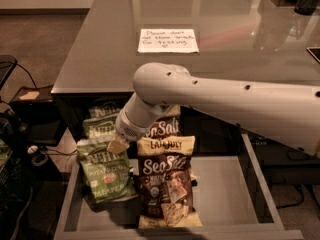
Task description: Pick green jalapeno chip bag from bottom drawer and place on counter
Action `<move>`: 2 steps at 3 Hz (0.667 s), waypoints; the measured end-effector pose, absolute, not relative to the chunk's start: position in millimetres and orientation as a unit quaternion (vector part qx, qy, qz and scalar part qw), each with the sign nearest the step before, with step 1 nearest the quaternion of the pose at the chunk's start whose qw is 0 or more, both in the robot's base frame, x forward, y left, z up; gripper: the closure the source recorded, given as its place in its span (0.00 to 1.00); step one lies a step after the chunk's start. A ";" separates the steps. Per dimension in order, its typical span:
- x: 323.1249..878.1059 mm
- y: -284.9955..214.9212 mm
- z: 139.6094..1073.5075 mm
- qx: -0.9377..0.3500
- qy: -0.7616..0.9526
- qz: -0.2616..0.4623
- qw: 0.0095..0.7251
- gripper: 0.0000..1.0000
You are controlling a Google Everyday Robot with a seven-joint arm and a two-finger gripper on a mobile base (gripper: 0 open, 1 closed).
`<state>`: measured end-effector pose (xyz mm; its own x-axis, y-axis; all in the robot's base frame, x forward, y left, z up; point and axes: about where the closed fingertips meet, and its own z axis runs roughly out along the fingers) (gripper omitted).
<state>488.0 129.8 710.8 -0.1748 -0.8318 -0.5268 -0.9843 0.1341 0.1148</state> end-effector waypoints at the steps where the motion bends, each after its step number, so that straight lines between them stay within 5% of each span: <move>1: 490.9 125.1 747.1 -0.623 0.727 0.208 0.201 1.00; 2: 489.4 121.1 792.6 -0.630 0.716 0.190 0.232 1.00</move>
Offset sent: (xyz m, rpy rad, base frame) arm 0.0018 -0.0163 0.1379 0.0497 -0.2307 -0.0052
